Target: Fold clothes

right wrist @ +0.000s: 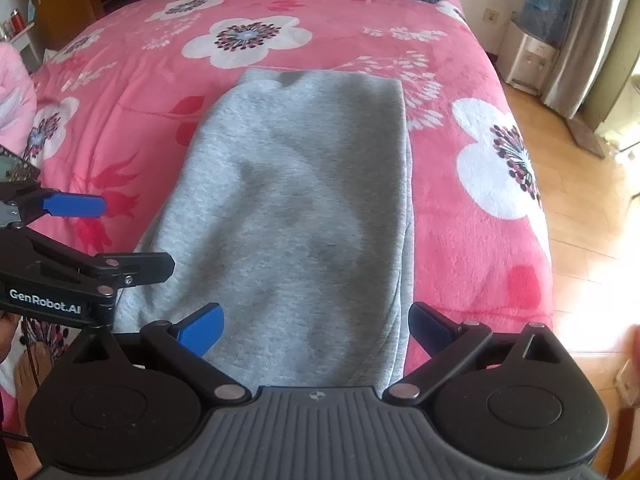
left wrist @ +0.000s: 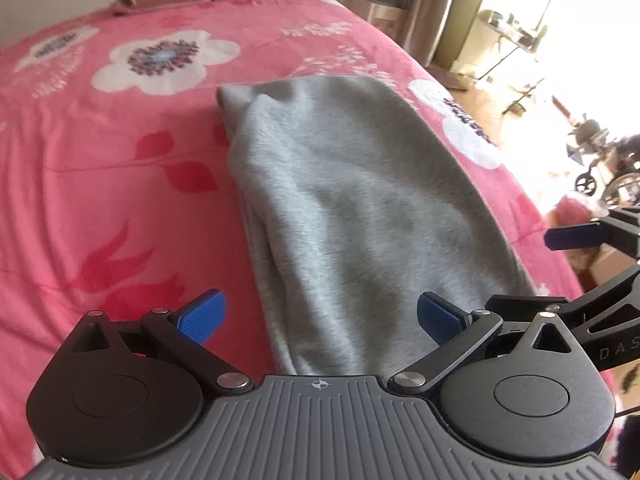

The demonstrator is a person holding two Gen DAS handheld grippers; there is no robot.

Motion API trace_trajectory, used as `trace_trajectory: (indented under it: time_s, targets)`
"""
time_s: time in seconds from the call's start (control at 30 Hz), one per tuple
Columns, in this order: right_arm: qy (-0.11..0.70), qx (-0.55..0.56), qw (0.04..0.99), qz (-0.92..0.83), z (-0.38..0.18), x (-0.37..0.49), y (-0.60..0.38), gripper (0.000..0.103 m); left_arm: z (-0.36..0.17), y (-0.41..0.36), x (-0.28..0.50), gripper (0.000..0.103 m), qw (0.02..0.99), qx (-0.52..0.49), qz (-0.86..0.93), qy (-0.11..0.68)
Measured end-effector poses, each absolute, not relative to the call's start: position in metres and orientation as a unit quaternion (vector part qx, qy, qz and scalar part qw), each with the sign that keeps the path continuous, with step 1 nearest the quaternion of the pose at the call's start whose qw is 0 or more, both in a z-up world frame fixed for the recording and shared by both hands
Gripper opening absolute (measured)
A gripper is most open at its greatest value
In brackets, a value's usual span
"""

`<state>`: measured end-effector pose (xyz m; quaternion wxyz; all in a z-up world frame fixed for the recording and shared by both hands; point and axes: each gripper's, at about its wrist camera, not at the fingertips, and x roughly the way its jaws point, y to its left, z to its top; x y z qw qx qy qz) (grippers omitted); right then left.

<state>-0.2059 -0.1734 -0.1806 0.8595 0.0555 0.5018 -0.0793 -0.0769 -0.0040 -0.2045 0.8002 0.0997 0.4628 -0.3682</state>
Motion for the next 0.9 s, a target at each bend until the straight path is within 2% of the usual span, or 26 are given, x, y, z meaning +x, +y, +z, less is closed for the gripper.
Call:
trace_trajectory:
  time_s: [0.13,0.37,0.9]
  targets:
    - [0.493,0.058,0.864,-0.080,-0.180,-0.203,-0.176,0.101,-0.207,0.007,-0.062,0.103,0.808,0.052,-0.371,0.455]
    - [0.485,0.066,0.867,-0.091,-0.183,-0.187,-0.187,0.101,-0.212,0.007,-0.029,0.103,0.820,0.030,-0.349,0.452]
    - [0.464,0.066,0.875,-0.119,-0.200,-0.170,-0.218,0.101,-0.221,-0.013,0.011,0.103,0.854,0.079,-0.290,0.425]
